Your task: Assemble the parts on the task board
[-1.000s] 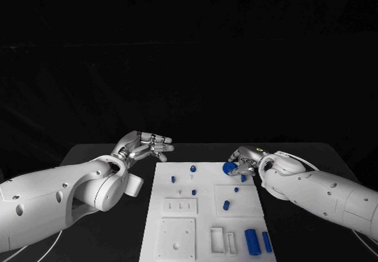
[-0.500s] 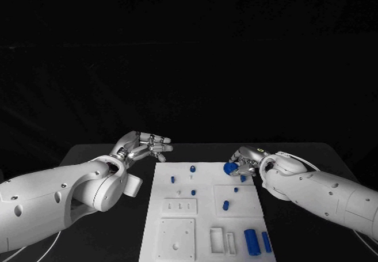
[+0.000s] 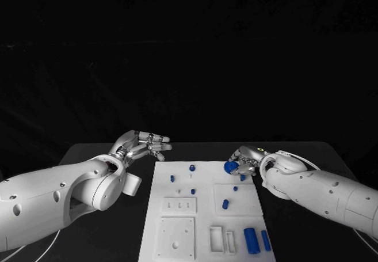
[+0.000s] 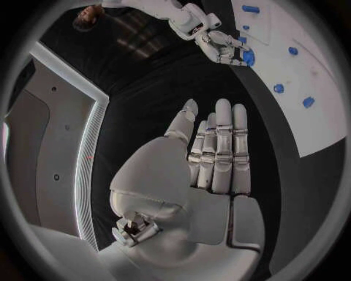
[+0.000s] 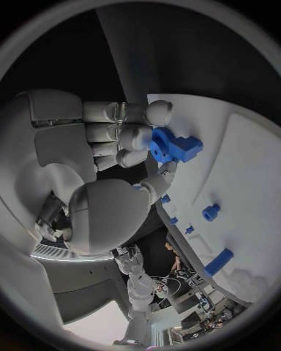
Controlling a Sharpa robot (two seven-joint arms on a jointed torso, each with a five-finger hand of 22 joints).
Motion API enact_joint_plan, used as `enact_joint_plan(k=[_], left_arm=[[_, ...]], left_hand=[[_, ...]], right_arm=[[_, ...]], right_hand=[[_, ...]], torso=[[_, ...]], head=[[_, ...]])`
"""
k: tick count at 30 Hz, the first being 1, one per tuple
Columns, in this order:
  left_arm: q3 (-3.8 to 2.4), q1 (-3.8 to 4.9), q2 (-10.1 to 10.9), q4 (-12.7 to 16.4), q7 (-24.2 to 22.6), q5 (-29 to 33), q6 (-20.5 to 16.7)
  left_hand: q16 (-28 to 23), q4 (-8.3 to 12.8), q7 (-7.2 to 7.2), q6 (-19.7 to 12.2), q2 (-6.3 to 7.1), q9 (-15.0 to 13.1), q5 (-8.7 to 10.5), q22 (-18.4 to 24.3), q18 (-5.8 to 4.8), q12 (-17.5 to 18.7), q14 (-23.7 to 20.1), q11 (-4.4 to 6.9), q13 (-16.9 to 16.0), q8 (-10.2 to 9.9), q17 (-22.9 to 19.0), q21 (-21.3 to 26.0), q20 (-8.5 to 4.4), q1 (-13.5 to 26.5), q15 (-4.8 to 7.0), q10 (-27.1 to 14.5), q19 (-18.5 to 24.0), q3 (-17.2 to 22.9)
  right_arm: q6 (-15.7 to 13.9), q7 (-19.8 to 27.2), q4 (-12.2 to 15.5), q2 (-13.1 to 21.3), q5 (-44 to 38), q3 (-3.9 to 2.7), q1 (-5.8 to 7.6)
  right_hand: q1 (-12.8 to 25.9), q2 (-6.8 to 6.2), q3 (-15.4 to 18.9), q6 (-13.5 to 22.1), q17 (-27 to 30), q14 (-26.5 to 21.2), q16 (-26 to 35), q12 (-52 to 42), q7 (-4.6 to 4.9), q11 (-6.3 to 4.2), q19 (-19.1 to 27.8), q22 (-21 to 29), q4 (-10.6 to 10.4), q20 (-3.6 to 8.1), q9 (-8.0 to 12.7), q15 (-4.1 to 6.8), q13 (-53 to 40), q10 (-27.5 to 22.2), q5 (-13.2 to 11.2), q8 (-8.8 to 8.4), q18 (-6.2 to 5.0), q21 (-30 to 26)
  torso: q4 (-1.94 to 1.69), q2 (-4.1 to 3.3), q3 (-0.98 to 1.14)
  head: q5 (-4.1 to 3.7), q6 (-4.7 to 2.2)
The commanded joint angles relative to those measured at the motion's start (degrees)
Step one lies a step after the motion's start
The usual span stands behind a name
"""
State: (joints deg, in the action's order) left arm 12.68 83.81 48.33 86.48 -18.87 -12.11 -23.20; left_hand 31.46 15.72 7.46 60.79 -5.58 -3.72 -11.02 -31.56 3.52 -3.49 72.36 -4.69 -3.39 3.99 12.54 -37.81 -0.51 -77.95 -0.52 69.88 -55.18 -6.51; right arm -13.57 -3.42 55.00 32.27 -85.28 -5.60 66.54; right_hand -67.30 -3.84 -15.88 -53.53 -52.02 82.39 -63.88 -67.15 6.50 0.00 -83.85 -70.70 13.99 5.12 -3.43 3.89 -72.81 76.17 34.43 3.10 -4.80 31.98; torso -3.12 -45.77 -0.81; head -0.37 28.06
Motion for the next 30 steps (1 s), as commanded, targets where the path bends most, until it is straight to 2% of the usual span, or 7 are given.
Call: enact_joint_plan(k=[1,5,9,12,16,23,30], left_arm=[[-0.04,0.06,0.0,0.1,-0.1,-0.2,0.7],[-0.04,0.06,-0.1,0.0,0.0,-0.2,0.6],[-0.04,0.06,-0.1,0.0,0.1,-0.2,0.6],[-0.04,0.06,-0.1,0.0,0.1,-0.2,0.6],[-0.04,0.06,-0.1,0.0,0.1,-0.2,0.6],[-0.04,0.06,-0.1,0.0,0.1,-0.3,0.5],[-0.04,0.06,0.0,0.0,0.2,-0.3,0.5]], left_hand=[[0.1,0.0,0.02,-0.2,-0.32,0.0,0.15,-0.1,0.53,0.1,-0.2,-0.14,0.0,-0.2,-0.1,0.4,0.03,-0.4,-0.07,-0.5,-0.2,-0.1],[0.1,0.0,0.02,-0.2,-0.32,0.0,0.15,-0.1,0.53,0.1,-0.2,-0.14,0.0,-0.2,-0.1,0.4,0.03,-0.4,-0.07,-0.5,-0.2,-0.1],[0.1,0.0,0.02,-0.2,-0.31,-0.1,0.14,-0.1,0.54,0.1,-0.2,-0.19,0.0,-0.2,-0.1,0.4,0.04,-0.5,-0.09,-0.7,-0.2,-0.1],[0.1,0.0,0.02,-0.2,-0.31,-0.1,0.14,-0.1,0.54,0.1,-0.2,-0.19,0.0,-0.2,-0.1,0.4,0.04,-0.5,-0.09,-0.7,-0.2,-0.1],[0.1,0.0,0.02,-0.2,-0.31,-0.1,0.14,-0.1,0.54,0.1,-0.2,-0.19,0.0,-0.2,-0.1,0.4,0.04,-0.5,-0.09,-0.7,-0.2,-0.1],[0.1,0.0,0.04,-0.2,-0.25,-0.1,0.14,-0.2,0.57,0.1,-0.2,-0.24,0.0,-0.2,-0.1,0.4,0.08,-0.5,-0.12,-0.8,-0.1,-0.1],[0.1,0.0,0.08,-0.3,-0.23,0.0,0.15,-0.3,0.58,0.1,-0.2,-0.27,0.0,-0.2,-0.1,0.4,0.09,-0.5,-0.13,-0.9,-0.1,-0.1]], right_arm=[[1.9,0.7,0.0,0.1,0.5,0.05,-0.13],[2.2,0.9,0.1,0.2,0.9,0.04,-0.13],[2.2,1.0,0.3,0.3,1.1,0.01,-0.13],[2.0,1.0,0.4,0.4,1.2,-0.04,-0.13],[1.6,0.7,0.6,0.5,1.3,-0.13,-0.12],[0.8,0.5,0.5,0.7,1.0,-0.23,-0.1],[-0.1,0.7,1.0,1.0,0.7,-0.38,-0.09]], right_hand=[[0.9,-0.24,-0.8,0.3,-0.2,0.1,-0.2,0.0,0.01,-0.33,-2.4,-0.3,-0.3,0.2,0.1,0.17,0.0,0.0,-0.1,0.24,-0.25,-0.4],[0.9,-0.15,0.7,0.6,-0.2,0.1,-0.1,0.0,-0.03,-0.29,-2.5,-0.4,-1.1,0.16,0.1,0.12,0.0,0.0,-3.0,0.23,-0.27,-0.6],[0.1,0.34,5.6,0.9,-0.2,0.2,-0.1,0.0,-0.06,-0.21,-2.6,-0.6,-2.6,0.13,0.1,0.08,0.0,0.1,-3.1,0.2,-0.33,-0.8],[0.1,0.48,8.6,1.1,-0.3,0.2,-0.1,-0.1,-0.1,-0.1,-2.7,-0.7,-3.6,0.08,0.1,0.04,0.0,0.2,-6.3,0.22,-0.35,-0.8],[-2.0,1.78,15.0,1.9,-0.5,0.2,-0.3,-0.2,0.03,0.12,-2.7,-1.0,-5.5,-0.03,0.1,-0.08,0.0,0.2,-8.6,0.22,-0.51,-0.6],[-3.0,1.92,15.9,2.2,-0.6,0.2,-0.3,-0.1,0.09,0.14,-2.7,-1.1,-5.6,-0.08,0.1,-0.1,0.1,0.2,-8.3,0.19,-0.56,-0.6],[-2.3,2.08,12.8,1.2,-0.7,0.2,-0.4,-0.3,0.08,0.11,-2.7,-1.4,-4.4,-0.09,0.1,-0.07,0.0,0.2,-7.6,0.21,-0.55,-0.4]], torso=[[-0.01,0.0,-0.02],[-0.01,0.02,-0.03],[0.0,0.02,-0.05],[0.02,0.02,-0.05],[0.08,0.02,-0.04],[-0.01,0.01,-0.03],[0.04,0.02,0.01]], head=[[-0.07,-0.11],[-0.17,-0.11],[-0.14,-0.1],[-0.16,-0.02],[-0.27,-0.11],[-0.33,-0.09],[-0.48,-0.05]])
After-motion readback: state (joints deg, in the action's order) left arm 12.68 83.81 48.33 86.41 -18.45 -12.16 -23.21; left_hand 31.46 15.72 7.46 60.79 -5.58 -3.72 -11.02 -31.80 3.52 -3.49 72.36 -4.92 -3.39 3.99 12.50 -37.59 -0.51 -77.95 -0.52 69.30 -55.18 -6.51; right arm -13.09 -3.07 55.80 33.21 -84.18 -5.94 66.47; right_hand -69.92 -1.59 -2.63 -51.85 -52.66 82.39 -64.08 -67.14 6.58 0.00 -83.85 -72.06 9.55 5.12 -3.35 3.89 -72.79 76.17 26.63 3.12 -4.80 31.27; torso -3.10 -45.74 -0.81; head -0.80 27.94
